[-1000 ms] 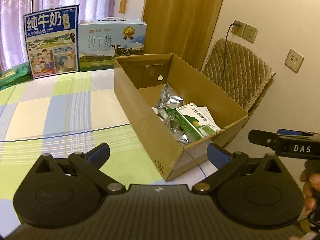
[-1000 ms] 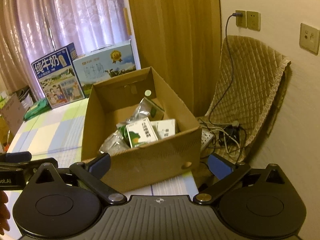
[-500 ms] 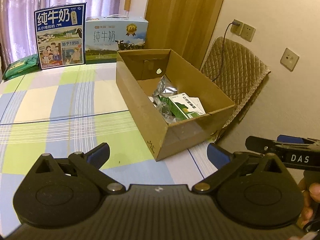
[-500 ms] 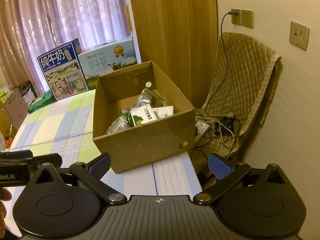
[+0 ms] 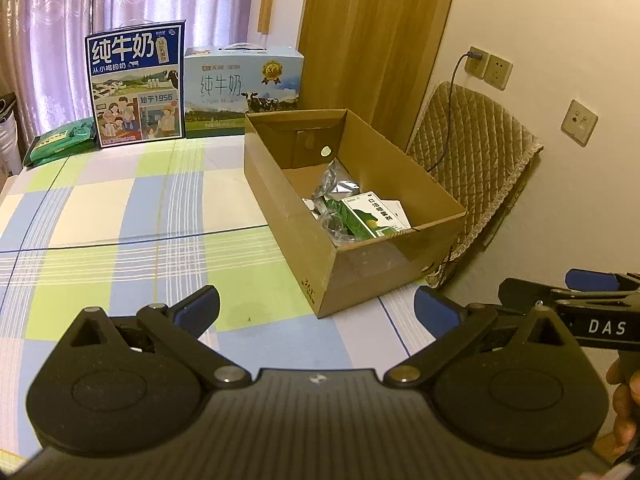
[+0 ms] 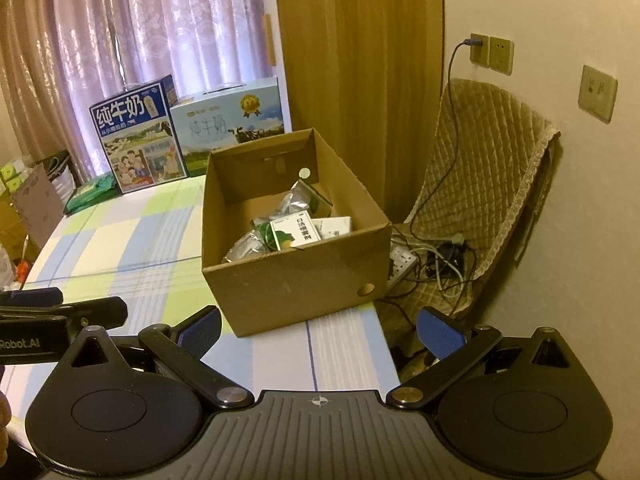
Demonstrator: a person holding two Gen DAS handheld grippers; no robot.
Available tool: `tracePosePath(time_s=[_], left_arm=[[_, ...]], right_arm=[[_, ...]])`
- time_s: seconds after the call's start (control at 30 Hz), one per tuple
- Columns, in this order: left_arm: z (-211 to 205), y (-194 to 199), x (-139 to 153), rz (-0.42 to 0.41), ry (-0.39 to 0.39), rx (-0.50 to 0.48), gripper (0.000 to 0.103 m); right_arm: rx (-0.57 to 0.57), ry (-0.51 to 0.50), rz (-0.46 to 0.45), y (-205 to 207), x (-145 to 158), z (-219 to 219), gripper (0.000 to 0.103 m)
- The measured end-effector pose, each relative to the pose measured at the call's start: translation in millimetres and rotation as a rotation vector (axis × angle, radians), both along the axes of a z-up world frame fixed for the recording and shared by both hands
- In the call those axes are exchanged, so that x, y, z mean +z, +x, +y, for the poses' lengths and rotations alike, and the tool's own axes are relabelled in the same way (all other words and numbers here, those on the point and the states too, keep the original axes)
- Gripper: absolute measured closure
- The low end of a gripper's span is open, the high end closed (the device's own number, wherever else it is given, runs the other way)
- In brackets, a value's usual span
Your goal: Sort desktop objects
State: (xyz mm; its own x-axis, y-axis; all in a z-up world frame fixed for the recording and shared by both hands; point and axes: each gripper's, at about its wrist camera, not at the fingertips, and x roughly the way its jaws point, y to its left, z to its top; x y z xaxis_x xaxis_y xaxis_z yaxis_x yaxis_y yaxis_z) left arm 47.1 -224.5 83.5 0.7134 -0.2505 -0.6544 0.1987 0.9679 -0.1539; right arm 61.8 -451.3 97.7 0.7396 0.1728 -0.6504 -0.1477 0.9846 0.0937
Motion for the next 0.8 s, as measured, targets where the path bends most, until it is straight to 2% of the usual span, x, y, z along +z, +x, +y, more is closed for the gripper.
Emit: tracePosePath(time_s=[0.8], left_arm=[[-0.4,-0.9,-3.6,0.008,-0.012,0.002,0.001]], right_arm=[[0.014,0.009,0.006,-1.8,-1.3,5.7,0.002]])
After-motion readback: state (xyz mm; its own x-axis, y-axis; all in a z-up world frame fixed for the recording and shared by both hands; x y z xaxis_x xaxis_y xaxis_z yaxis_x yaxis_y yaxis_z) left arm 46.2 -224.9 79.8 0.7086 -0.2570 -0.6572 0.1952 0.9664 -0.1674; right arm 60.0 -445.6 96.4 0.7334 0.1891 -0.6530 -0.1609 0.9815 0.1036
